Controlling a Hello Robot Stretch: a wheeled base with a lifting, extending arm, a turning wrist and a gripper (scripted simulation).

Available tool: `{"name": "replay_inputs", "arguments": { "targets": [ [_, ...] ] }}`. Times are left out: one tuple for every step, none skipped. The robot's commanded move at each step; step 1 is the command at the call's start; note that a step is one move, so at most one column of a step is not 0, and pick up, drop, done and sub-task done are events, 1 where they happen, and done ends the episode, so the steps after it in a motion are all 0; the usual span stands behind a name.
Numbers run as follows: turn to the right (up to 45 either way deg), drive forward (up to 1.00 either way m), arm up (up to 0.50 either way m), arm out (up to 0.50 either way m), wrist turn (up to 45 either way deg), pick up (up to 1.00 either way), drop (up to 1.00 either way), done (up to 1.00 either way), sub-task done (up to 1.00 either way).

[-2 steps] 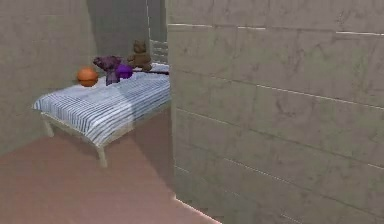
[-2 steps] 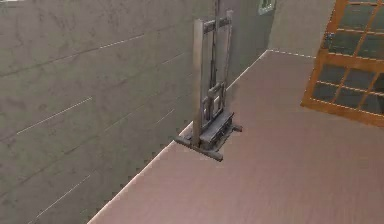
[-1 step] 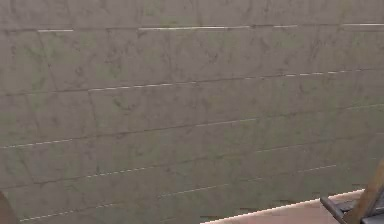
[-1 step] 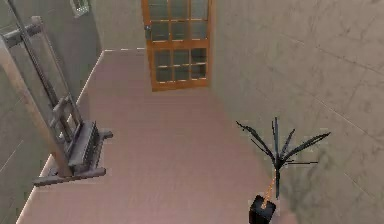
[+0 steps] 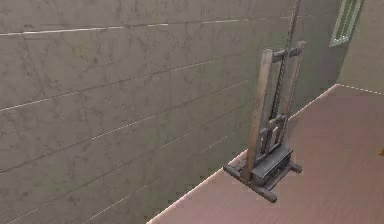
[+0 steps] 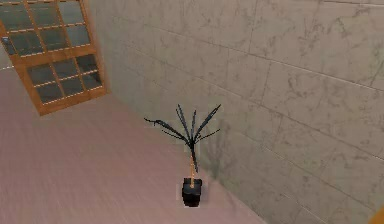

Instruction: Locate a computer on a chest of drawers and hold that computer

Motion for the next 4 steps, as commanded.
{"name": "replay_inputs", "arguments": {
  "targets": [
    [0.0,0.20,0.00,0.00,0.0,0.00,0.00,0.00,0.00],
    [-45.0,0.00,0.00,0.00,0.0,0.00,0.00,0.00,0.00],
    [-45.0,0.00,0.00,0.00,0.0,0.00,0.00,0.00,0.00],
    [-45.0,0.00,0.00,0.00,0.0,0.00,0.00,0.00,0.00]
  ]
}}
